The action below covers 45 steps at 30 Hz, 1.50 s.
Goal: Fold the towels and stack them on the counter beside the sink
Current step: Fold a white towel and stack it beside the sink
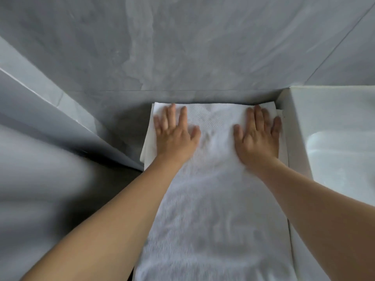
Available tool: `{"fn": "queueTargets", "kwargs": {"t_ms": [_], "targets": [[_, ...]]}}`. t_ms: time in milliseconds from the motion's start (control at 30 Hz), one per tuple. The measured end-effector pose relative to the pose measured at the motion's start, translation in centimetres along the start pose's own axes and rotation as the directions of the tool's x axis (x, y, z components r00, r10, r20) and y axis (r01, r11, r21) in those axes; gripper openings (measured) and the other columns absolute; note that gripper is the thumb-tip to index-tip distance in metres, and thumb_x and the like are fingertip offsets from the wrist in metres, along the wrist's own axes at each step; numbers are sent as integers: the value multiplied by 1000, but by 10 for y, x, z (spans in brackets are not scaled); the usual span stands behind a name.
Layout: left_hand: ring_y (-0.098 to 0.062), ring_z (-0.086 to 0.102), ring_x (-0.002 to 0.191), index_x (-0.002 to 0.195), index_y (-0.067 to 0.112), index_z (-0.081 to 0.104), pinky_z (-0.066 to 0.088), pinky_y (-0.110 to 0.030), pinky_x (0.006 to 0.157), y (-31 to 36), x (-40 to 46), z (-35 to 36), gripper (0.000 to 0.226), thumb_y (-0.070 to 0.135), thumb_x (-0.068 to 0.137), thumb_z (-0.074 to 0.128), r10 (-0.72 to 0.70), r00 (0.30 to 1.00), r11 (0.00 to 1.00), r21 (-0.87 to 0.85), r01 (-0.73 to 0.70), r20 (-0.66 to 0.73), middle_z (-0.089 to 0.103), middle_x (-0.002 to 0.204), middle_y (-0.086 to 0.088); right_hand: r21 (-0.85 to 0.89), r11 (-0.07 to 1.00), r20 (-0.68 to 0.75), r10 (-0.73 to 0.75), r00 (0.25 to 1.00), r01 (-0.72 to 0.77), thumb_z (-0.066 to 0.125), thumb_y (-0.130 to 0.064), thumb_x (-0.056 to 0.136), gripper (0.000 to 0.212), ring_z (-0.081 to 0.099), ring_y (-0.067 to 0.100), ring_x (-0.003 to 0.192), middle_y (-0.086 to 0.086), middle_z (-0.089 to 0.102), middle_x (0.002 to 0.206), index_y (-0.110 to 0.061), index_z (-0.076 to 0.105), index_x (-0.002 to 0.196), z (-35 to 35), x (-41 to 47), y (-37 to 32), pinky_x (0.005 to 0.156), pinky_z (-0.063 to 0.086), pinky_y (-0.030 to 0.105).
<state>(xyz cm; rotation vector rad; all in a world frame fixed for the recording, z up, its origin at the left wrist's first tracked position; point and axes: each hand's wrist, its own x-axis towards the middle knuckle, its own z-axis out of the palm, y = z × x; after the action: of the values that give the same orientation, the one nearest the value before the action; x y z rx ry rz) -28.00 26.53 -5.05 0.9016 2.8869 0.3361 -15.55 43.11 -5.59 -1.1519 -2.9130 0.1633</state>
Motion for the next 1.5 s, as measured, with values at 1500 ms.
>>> {"fn": "queueTargets", "kwargs": {"t_ms": [1500], "targets": [[-33,13,152,156,16,28,15,-58,120,-6,-134,55,65,37,96,44,324,939,939,162,-304,-118,20,163,-13,49,992,-299,-100,949,120,33,-46,91,64,28,29,140,14,42,144,-9,39,142,21,10,13,119,8,49]]}}
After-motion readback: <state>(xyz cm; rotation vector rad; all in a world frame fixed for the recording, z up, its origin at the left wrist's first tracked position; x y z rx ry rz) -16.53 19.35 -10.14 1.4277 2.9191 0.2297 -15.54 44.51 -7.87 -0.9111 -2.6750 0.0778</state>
